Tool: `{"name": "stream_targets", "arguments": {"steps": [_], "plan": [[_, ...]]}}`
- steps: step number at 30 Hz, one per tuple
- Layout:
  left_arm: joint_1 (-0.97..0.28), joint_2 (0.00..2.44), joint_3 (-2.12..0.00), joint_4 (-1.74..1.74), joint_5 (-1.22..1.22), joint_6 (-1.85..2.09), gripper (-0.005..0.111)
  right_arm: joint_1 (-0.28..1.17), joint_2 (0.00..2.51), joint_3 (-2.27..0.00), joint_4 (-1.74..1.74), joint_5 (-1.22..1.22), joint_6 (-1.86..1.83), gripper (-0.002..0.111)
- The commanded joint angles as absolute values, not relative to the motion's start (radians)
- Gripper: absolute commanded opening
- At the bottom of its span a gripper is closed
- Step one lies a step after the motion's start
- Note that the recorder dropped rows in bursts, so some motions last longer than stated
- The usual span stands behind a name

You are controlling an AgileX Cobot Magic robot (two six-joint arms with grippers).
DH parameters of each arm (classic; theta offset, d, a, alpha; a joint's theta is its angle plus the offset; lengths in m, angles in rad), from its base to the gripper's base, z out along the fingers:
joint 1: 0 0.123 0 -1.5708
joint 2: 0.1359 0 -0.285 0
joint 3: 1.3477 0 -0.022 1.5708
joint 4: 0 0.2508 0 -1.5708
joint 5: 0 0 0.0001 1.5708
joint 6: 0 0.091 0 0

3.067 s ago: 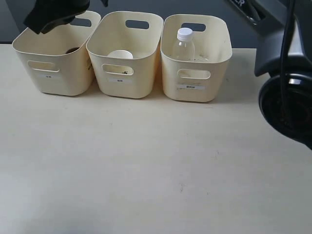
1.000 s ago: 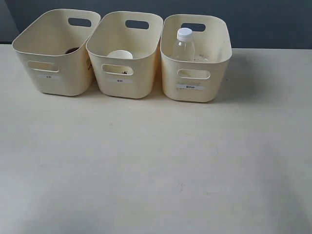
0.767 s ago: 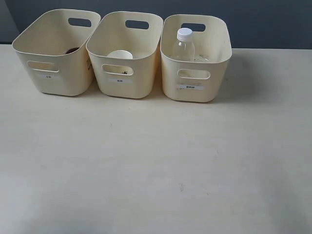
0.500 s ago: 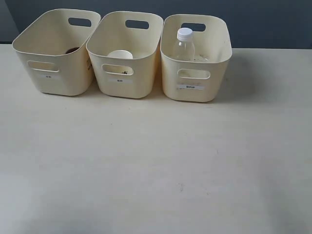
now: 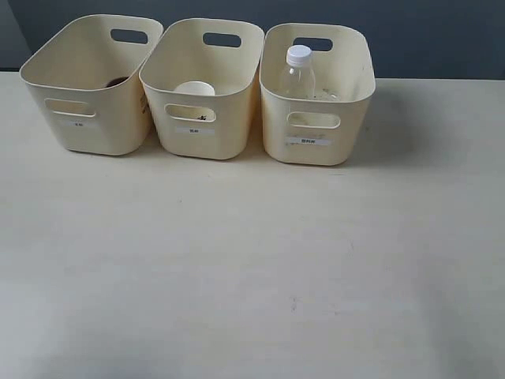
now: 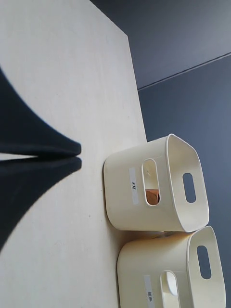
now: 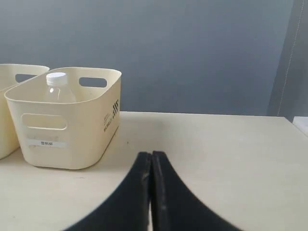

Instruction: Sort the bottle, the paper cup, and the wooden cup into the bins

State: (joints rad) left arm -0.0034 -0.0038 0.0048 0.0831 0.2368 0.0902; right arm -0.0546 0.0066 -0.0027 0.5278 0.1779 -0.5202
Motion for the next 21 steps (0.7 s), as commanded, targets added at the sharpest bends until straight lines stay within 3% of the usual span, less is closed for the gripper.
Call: {"name": "stream_targets", "arguments": {"steps": [1,3,21], "plan": [[-0.004,0.000,0.000,0.081,0.232,0.088,0.000,-0.058,0.000,0.000,0.111,0.177,-0.070,-0.001],[-0.004,0.000,0.000,0.081,0.232,0.088,0.000,-0.058,0.000,0.000,-0.076,0.177,0.167,-0.001],[-0.004,0.000,0.000,0.081,0.232,0.088,0.000,-0.058,0.000,0.000,-0.015,0.179,0.009,-0.001]]}}
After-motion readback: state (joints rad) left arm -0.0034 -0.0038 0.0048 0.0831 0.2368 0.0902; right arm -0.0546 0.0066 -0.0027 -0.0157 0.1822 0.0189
